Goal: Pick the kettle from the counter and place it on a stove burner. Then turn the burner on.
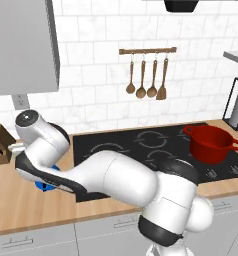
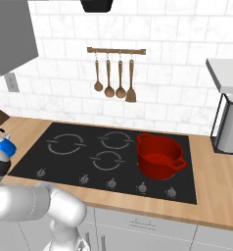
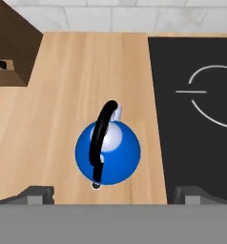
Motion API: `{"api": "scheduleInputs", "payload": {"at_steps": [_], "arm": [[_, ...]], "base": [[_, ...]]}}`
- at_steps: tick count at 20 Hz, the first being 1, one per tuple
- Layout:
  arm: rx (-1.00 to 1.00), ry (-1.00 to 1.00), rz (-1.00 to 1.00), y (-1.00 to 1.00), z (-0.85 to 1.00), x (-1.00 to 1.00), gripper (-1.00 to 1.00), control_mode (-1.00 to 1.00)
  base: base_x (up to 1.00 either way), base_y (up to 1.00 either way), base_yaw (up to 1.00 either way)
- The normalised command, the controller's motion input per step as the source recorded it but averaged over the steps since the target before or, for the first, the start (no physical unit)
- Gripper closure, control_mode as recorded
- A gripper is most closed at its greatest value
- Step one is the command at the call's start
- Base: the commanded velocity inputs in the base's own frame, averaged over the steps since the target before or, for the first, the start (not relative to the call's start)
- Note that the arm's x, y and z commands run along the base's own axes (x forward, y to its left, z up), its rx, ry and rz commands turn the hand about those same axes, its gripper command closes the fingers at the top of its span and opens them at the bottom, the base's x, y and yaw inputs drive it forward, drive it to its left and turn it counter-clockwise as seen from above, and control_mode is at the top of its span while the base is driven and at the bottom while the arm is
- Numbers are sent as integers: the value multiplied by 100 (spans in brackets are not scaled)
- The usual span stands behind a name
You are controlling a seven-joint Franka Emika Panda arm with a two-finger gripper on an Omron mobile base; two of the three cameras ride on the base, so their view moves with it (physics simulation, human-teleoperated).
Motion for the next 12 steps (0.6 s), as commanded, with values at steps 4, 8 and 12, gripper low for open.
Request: {"api": "scheduleInputs", "payload": {"at_steps": [4, 8, 12], "arm": [[-5, 9, 0, 0, -46, 18, -100, -100], [0, 4, 0, 2, -36, 19, -100, -100], [0, 0, 0, 14, -37, 23, -100, -100]], "base": [[0, 0, 0], [0, 0, 0], [0, 0, 0]]}}
